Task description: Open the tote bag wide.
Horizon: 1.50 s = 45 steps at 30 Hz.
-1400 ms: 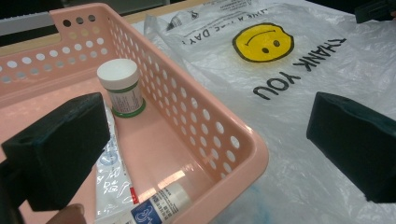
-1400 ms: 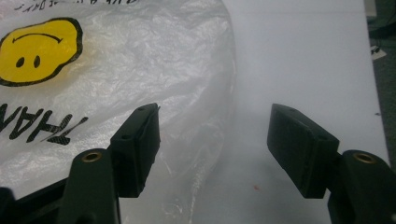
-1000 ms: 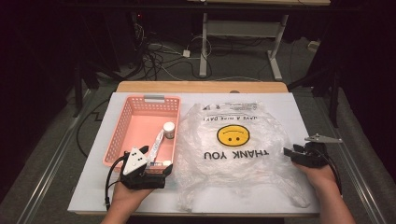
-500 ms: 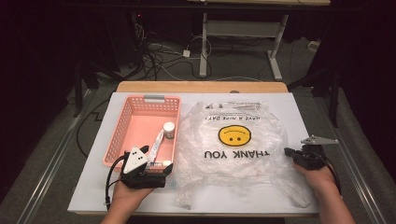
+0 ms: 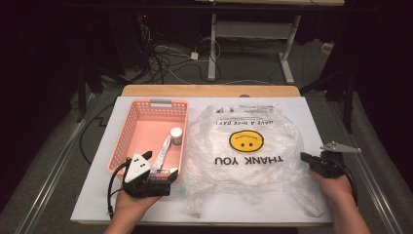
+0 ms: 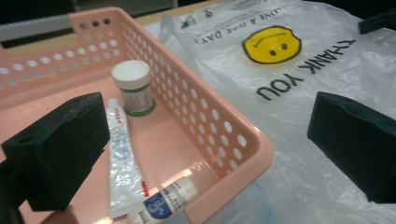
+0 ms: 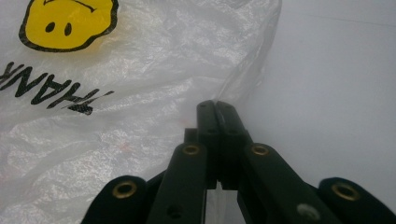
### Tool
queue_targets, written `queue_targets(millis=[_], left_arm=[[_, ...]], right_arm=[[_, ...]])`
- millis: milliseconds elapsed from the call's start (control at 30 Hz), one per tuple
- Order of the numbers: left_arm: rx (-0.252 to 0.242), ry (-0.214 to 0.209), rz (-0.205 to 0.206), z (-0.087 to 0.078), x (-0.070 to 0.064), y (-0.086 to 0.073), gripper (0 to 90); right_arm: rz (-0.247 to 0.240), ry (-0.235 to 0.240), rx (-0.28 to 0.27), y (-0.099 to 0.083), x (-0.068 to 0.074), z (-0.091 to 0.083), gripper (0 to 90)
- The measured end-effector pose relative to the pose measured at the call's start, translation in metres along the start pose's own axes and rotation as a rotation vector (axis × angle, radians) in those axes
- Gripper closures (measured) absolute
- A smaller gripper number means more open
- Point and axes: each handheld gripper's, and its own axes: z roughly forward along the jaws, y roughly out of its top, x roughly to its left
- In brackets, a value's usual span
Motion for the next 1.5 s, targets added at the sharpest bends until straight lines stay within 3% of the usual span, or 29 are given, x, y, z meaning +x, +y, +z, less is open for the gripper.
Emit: queue_targets(millis=[67, 267, 467, 567, 767, 800, 833, 1000, 1167, 1233, 1267, 1400, 1433, 1467, 1500], left_arm=[[0.005, 0.009, 0.005, 0.000, -0.002, -0.001, 0.0], [0.065, -0.031, 0.009, 0.006, -0.003, -0.003, 0.0], [0.037, -0.023, 0.026, 0.005, -0.002, -0.002, 0.0], [0.044, -0.036, 0.028, 0.006, 0.000, -0.002, 0.0], [0.059, -0.064, 0.023, 0.009, 0.002, -0.002, 0.0], [0.064, -0.098, 0.030, 0.011, 0.002, 0.000, 0.0], [0.065, -0.103, 0.037, 0.011, 0.001, 0.001, 0.0], [0.046, -0.095, 0.047, 0.012, 0.000, 0.002, 0.0], [0.037, -0.094, 0.041, 0.013, 0.001, 0.002, 0.0], [0.045, -0.098, 0.041, 0.014, 0.001, 0.002, 0.0], [0.048, -0.098, 0.036, 0.014, 0.001, 0.002, 0.0], [0.039, -0.120, 0.016, 0.012, 0.004, 0.001, 0.0], [0.036, -0.124, 0.013, 0.012, 0.004, 0.001, 0.0], [0.033, -0.126, 0.012, 0.012, 0.004, 0.001, 0.0], [0.030, -0.128, 0.015, 0.012, 0.004, 0.000, 0.0]], right_arm=[[0.008, -0.006, -0.010, 0.000, -0.001, -0.002, 90.0], [0.014, -0.028, -0.023, -0.003, -0.002, -0.008, 90.0], [0.049, -0.067, -0.038, -0.009, -0.009, -0.016, 90.0], [0.098, -0.106, -0.056, -0.016, -0.017, -0.026, 90.0], [0.148, -0.159, -0.082, -0.024, -0.027, -0.039, 90.0], [0.155, -0.161, -0.084, -0.025, -0.030, -0.041, 90.0], [0.164, -0.170, -0.087, -0.027, -0.032, -0.044, 90.0], [0.206, -0.228, -0.110, -0.035, -0.041, -0.056, 90.0], [0.267, -0.241, -0.118, -0.040, -0.045, -0.061, 90.0], [0.253, -0.242, -0.116, -0.040, -0.046, -0.060, 90.0], [0.270, -0.238, -0.110, -0.040, -0.043, -0.059, 90.0], [0.233, -0.236, -0.102, -0.039, -0.041, -0.054, 89.8], [0.225, -0.236, -0.098, -0.038, -0.040, -0.054, 83.6], [0.203, -0.235, -0.098, -0.037, -0.038, -0.053, 65.8], [0.203, -0.235, -0.098, -0.037, -0.038, -0.053, 65.8]])
